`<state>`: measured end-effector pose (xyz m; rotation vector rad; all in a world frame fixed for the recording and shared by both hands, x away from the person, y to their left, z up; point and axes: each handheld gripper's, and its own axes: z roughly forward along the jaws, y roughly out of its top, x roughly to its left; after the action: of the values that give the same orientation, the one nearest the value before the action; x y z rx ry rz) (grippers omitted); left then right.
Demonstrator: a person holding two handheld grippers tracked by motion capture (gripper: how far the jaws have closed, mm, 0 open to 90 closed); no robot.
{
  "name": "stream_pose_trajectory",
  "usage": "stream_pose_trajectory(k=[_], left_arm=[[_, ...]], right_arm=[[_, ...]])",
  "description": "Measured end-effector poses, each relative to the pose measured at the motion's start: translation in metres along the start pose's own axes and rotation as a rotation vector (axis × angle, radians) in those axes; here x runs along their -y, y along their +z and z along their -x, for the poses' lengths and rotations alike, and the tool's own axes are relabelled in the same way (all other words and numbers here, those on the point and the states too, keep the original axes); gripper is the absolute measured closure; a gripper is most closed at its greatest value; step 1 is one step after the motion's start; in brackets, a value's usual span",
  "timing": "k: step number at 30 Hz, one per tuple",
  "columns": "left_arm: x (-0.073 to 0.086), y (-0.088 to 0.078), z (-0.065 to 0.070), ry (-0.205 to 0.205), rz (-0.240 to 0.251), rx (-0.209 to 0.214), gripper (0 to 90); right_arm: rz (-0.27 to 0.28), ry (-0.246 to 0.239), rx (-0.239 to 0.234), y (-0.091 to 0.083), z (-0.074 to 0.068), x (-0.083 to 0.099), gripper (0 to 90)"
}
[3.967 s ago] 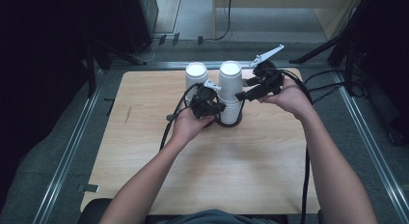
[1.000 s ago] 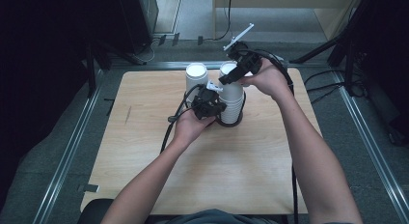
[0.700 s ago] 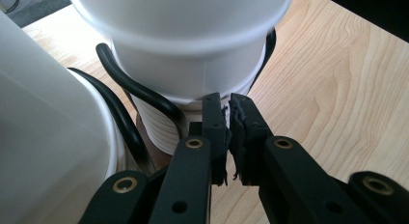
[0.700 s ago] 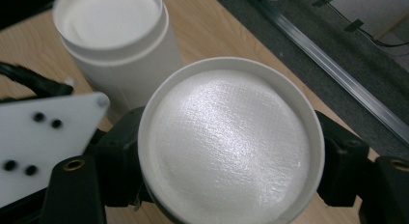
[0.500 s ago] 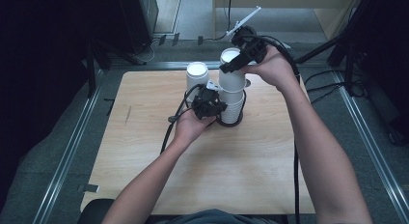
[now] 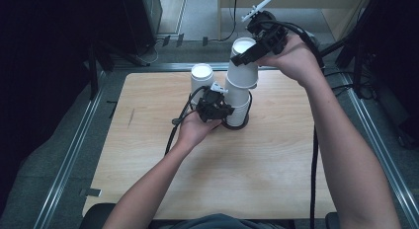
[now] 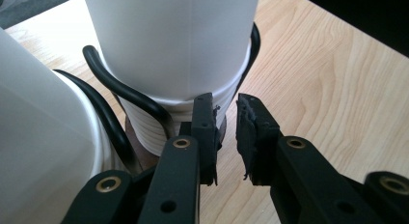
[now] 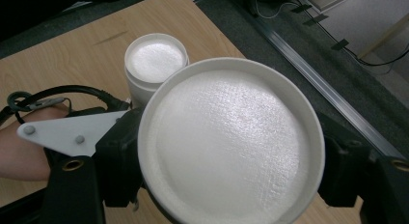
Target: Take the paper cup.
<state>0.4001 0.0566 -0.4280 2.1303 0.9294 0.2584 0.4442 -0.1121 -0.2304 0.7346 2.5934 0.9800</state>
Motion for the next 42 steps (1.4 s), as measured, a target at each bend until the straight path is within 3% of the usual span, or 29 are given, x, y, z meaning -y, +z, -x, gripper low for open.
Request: stream_pose_trajectory(k=[2, 4, 6, 13, 28, 42], left_arm=[[0.000, -0.001, 0.000, -0.003, -0.002, 0.015, 76.3], [0.000, -0.002, 0.000, -0.004, -0.005, 0.025, 75.0], [0.000, -0.004, 0.001, 0.002, -0.007, 0.033, 73.7], [0.001, -0.012, 0.000, -0.005, -0.014, 0.087, 66.5], [0.009, -0.038, 0.001, 0.088, -0.028, 0.177, 48.3], [0.033, -0.061, -0.009, 0.178, -0.011, 0.235, 35.3]], right_arm=[[0.003, 0.004, -0.024, -0.006, 0.000, 0.002, 25.3], [0.007, 0.001, -0.016, -0.011, 0.000, 0.005, 25.3], [0.008, 0.015, -0.046, -0.015, 0.000, 0.007, 25.2], [0.005, -0.017, -0.078, -0.024, -0.009, 0.017, 25.1], [0.022, -0.052, -0.148, -0.031, -0.023, 0.046, 24.9], [0.016, -0.089, -0.212, -0.013, -0.036, 0.079, 24.7]])
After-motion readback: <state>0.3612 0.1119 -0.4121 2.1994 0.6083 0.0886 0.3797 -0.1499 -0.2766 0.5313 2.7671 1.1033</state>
